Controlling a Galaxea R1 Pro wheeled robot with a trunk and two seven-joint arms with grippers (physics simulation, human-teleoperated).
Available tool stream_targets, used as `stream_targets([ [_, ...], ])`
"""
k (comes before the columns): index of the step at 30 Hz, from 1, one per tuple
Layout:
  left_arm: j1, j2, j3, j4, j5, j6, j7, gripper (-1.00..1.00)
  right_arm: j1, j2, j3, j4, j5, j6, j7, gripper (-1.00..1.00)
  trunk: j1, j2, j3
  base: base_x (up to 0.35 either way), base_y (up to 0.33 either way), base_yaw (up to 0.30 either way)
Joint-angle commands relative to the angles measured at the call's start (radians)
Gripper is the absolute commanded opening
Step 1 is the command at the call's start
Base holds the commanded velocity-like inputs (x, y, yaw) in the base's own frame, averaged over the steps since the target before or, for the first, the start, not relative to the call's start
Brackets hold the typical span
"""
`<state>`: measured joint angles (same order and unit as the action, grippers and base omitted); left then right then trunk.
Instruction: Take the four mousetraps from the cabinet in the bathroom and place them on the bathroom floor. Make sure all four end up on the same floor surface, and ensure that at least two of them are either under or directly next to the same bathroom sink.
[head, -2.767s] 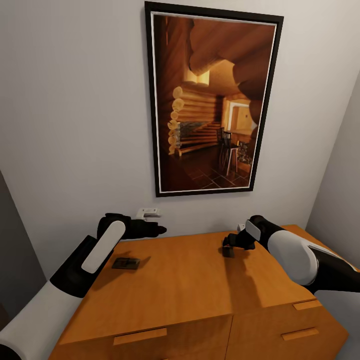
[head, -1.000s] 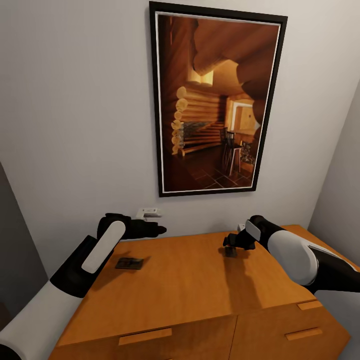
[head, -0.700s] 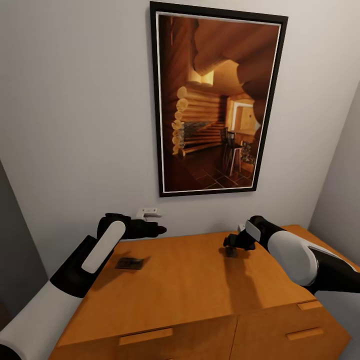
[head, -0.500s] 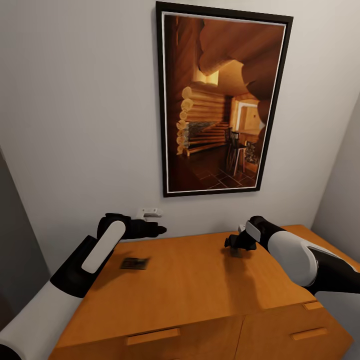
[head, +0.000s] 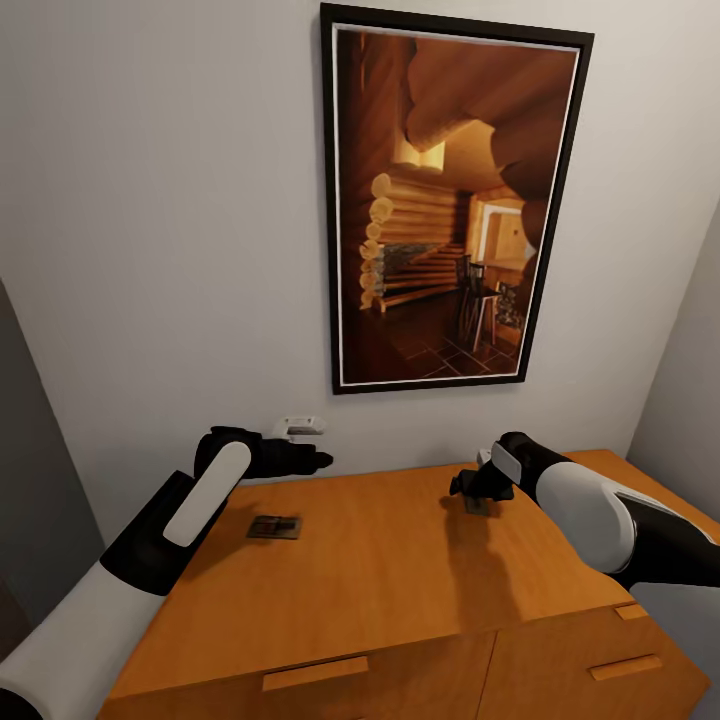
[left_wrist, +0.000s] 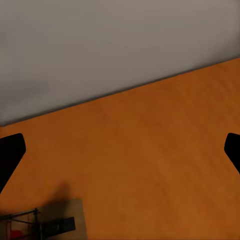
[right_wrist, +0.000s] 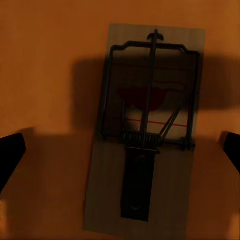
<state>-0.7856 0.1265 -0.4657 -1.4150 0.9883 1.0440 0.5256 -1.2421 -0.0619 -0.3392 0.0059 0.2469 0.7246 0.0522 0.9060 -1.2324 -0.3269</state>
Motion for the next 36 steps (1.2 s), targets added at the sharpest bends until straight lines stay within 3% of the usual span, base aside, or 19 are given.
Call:
stream_targets([
  [1, -0.001, 0.001, -0.002, -0.001, 0.01, 0.001, 0.011, 1.0, 0.0, 0.0, -0.025, 0.001, 0.0, 0.003, 0.005, 1.0, 0.0, -0.001, -0.002, 0.0, 0.005, 0.0],
  [12, -0.001, 0.001, -0.002, -0.001, 0.01, 0.001, 0.01, 1.0, 0.0, 0.001, -0.024, 0.002, 0.042, 0.003, 0.003, 1.0, 0.0, -0.001, -0.002, 0.0, 0.001, 0.0],
  [28, -0.001, 0.001, -0.002, -0.001, 0.01, 0.001, 0.011, 1.0, 0.0, -0.003, -0.024, 0.002, 0.052, 0.002, 0.0, 1.0, 0.0, -0.001, -0.002, 0.0, 0.0, 0.0],
  [36, -0.001, 0.001, -0.002, -0.001, 0.01, 0.001, 0.01, 1.0, 0.0, -0.001, -0.024, 0.002, 0.089, 0.0, -0.005, 1.0, 0.0, -0.001, -0.002, 0.0, 0.0, 0.0],
])
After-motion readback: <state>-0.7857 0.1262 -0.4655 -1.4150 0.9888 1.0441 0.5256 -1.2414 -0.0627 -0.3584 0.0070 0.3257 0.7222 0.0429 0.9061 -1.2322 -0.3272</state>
